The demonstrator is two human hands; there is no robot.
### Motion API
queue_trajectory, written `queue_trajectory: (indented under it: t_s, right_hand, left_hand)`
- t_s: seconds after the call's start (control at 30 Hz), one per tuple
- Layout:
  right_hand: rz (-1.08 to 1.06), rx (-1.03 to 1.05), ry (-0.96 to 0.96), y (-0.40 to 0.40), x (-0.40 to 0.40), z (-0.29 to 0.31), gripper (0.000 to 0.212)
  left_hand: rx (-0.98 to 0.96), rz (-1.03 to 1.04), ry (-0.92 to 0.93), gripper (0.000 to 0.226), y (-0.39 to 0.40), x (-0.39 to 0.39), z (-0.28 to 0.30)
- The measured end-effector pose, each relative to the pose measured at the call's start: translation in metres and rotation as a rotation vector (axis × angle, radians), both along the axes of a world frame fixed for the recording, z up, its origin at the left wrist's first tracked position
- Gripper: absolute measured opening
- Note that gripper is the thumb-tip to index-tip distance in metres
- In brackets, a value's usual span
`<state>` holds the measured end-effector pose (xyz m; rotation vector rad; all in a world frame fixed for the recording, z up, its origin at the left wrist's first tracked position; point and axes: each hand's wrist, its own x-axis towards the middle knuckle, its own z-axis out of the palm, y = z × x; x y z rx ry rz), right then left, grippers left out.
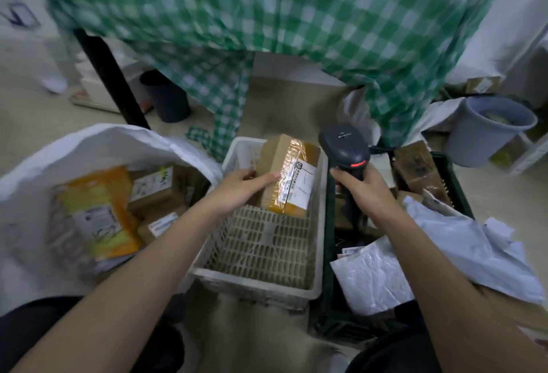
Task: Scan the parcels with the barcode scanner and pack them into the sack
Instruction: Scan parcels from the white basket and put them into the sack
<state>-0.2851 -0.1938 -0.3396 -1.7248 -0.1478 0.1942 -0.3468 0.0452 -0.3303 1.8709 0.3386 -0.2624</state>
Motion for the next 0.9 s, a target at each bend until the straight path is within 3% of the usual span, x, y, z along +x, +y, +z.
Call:
queue_trajectory:
  t_s: [0.07, 0.2, 0.3, 0.47, 0.53, 0.7, 0.73, 0.83, 0.9]
  right_hand:
    - [-0.015, 0.036, -0.005, 0.013, -0.008, 0.002, 0.011]
    - [-0.042, 0.169, 0.131, 0.035, -0.023, 0.004, 0.018]
    - [-0.007, 0.186, 0.187, 0.047, -0.027, -0.003, 0.030]
    - [-0.060, 0.162, 0.237, 0.053, -0.023, -0.006, 0.031]
    - [-0.090, 0.201, 0.246, 0.055, -0.020, -0.007, 0.034]
    - [-0.120, 0.208, 0.214, 0.058, -0.011, -0.009, 0.040]
    - [-0.116, 0.201, 0.208, 0.057, -0.010, -0.009, 0.040]
    - [-0.107, 0.177, 0.172, 0.058, -0.011, -0.010, 0.035]
    - [-0.111, 0.179, 0.152, 0.058, -0.012, -0.010, 0.027]
  left_hand:
    - [-0.076, 0.029, 0.036, 0.052, 0.012, -0.024, -0.004]
    - [-0.292, 0.099, 0.103, 0.070, 0.019, -0.048, -0.020]
    - [-0.524, 0.170, 0.084, 0.041, 0.008, -0.048, -0.020]
    - [-0.767, 0.206, 0.096, 0.052, -0.001, -0.038, -0.026]
    - [-0.749, 0.238, 0.079, 0.040, -0.003, -0.033, -0.028]
    - [-0.397, 0.271, -0.079, 0.025, -0.001, -0.017, -0.030]
    - [-0.388, 0.232, -0.070, 0.027, 0.000, -0.016, -0.031]
    - [-0.289, 0.137, -0.050, 0.083, -0.005, -0.014, -0.031]
    - [-0.298, 0.214, -0.076, 0.079, -0.010, -0.008, -0.035]
